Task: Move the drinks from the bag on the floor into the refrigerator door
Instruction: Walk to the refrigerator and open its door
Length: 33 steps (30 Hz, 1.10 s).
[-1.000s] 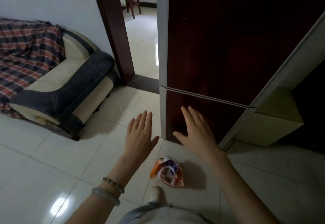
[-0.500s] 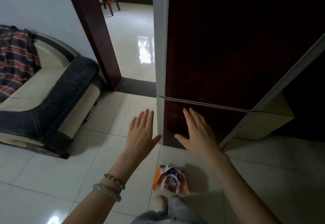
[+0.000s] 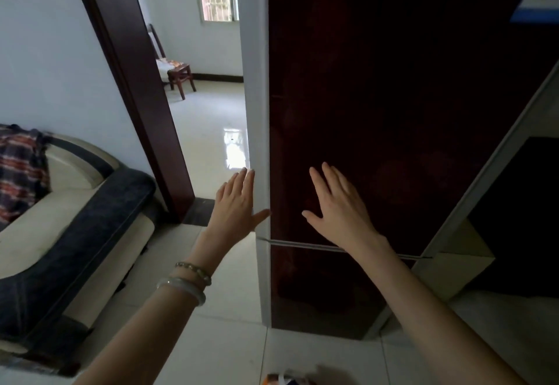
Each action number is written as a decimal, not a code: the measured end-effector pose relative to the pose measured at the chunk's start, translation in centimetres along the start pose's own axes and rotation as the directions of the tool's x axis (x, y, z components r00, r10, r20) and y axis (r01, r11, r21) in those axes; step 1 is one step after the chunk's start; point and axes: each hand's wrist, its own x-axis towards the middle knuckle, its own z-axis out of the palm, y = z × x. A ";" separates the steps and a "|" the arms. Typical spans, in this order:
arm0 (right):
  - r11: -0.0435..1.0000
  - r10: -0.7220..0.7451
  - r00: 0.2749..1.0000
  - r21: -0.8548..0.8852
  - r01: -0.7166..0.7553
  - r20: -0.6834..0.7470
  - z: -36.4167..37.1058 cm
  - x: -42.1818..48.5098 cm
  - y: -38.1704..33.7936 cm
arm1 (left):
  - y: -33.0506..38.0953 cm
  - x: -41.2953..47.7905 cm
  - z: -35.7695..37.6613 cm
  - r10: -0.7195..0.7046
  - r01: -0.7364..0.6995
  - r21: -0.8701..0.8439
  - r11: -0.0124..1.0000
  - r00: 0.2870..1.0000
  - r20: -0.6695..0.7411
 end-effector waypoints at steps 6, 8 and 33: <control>0.997 -0.040 0.991 -0.068 0.032 -0.131 -3.1 6.0 1.2 | -0.7 7.6 -2.1 -0.022 0.013 -0.096 0.995 0.996 -0.092; 0.994 -0.068 0.987 -0.093 0.055 -0.146 -3.7 7.5 1.2 | -0.7 9.5 -2.7 -0.053 0.031 -0.173 0.984 0.991 -0.125; 0.983 -0.047 0.999 -0.175 0.046 -0.006 -2.9 9.6 1.9 | -0.3 11.7 -2.8 -0.174 0.107 -0.663 0.741 0.984 -0.036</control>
